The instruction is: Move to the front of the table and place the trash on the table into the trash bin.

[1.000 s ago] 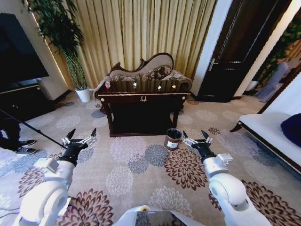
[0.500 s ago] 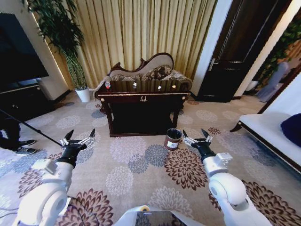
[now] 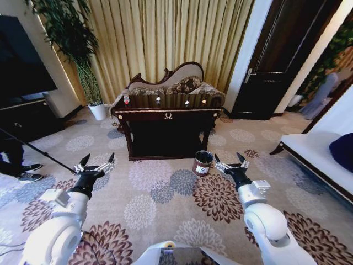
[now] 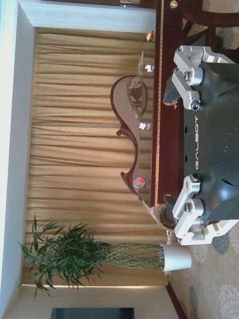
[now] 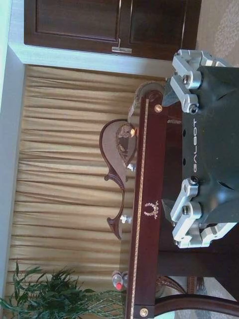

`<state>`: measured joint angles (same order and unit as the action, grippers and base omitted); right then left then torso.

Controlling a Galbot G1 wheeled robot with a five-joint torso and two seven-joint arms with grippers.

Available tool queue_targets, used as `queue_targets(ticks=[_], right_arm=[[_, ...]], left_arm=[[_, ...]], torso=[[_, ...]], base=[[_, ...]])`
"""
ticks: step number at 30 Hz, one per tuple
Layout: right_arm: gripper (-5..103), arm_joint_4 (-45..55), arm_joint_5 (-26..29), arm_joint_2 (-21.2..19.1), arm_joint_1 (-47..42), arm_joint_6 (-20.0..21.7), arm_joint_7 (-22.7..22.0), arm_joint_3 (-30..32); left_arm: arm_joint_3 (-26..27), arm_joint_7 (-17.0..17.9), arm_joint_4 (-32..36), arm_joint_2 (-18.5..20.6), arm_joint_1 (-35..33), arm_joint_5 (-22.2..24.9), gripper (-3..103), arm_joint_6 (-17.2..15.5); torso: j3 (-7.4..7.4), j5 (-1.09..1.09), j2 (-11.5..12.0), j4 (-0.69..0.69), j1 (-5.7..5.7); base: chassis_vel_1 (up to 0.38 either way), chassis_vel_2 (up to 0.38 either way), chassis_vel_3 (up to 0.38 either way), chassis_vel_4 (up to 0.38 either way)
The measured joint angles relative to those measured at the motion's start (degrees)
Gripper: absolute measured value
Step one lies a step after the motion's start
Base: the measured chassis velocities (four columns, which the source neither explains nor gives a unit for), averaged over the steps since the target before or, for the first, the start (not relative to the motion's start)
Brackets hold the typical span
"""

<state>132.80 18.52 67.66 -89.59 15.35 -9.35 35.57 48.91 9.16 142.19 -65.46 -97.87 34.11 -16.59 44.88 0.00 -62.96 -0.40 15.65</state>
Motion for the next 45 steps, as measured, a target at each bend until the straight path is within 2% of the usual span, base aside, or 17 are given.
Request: queue_targets(ticks=[11, 45], right_arm=[[100, 0.2, 0.2, 0.1, -0.2, -0.3, 0.0, 0.2], [100, 1.1, 0.1, 0.5, -0.2, -0.7, 1.0, -1.0]], left_arm=[[-0.5, 0.0, 0.1, -0.1, -0.2, -0.2, 100, 0.1], [-0.1, -0.2, 1.1, -1.9, -1.6, -1.1, 100, 0.3]], torso=[[0.00, 0.00, 0.0, 0.00, 0.00], [0.00, 0.00, 0.0, 0.00, 0.00]], base=[[-0.075, 0.072, 0.064, -0.060], [-0.156, 0.149, 0.157, -0.154]])
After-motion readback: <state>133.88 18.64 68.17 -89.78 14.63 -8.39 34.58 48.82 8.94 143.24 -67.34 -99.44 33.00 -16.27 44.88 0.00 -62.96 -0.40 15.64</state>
